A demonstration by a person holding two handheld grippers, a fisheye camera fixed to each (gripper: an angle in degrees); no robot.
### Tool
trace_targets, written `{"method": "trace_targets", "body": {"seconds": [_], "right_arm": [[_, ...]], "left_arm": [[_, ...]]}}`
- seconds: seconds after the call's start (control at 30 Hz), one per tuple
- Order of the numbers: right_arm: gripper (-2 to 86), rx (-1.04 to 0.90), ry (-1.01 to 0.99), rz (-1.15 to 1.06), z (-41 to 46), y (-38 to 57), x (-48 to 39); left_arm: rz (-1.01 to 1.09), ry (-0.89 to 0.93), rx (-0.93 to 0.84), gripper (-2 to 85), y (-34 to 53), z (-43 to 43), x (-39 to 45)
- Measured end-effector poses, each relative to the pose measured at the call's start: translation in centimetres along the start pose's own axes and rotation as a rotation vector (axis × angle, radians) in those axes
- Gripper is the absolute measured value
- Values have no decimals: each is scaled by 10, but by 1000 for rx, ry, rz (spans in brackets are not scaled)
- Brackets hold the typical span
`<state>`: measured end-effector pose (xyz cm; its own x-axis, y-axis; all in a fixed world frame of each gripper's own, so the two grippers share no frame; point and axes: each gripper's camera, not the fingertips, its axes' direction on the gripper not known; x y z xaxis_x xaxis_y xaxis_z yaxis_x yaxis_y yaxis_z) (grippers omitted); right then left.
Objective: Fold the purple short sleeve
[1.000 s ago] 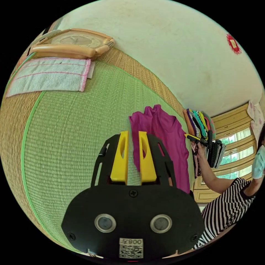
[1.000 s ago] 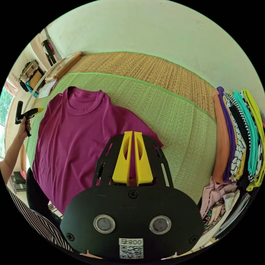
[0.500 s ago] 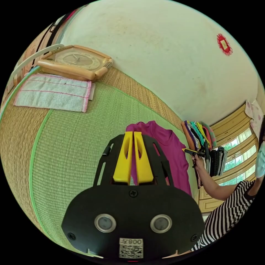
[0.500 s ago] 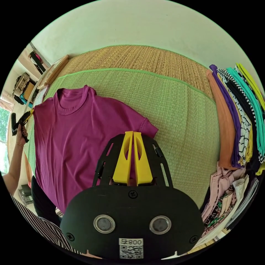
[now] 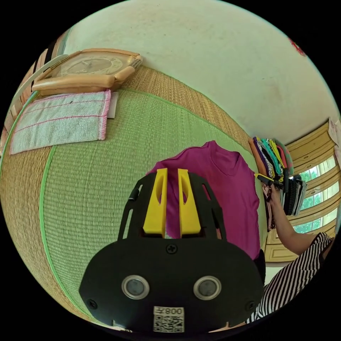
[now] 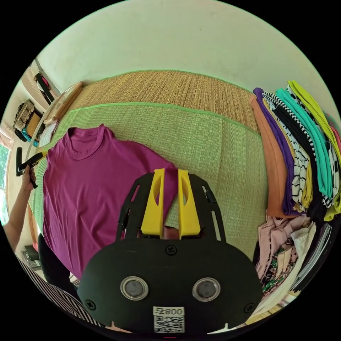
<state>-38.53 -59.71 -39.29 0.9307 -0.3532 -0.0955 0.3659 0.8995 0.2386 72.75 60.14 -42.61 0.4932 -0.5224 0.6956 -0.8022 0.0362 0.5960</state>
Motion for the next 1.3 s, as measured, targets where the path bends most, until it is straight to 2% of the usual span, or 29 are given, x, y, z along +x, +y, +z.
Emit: {"method": "trace_targets", "body": {"seconds": [0.1,0.27,0.37,0.63,0.77,0.87,0.97,1.07,1.13,1.3], "right_arm": [[53,-49,18,4,23,-7,5],[22,-51,39,34,28,-13,23],[23,-35,-14,83,25,-7,43],[36,101,-53,113,0,16,42],[29,183,-148,68,-11,10,17],[13,176,-210,-18,1,-11,-18],[3,122,-243,-75,34,-43,-48],[0,45,-289,-93,70,-75,-60],[0,-3,-259,-84,90,-87,-59],[2,39,-325,-47,83,-78,-26]], "left_arm": [[-29,-73,-60,12,-10,26,2],[-30,-116,-38,4,-30,35,10],[-17,-125,-38,3,-37,35,14],[42,-20,124,6,-6,11,36],[144,62,86,4,-5,29,63],[216,71,5,3,-14,61,85],[217,90,-52,2,-25,94,93],[175,33,-107,2,-34,121,91],[158,59,-100,3,-34,126,87],[132,112,-41,9,-9,102,71]]}}
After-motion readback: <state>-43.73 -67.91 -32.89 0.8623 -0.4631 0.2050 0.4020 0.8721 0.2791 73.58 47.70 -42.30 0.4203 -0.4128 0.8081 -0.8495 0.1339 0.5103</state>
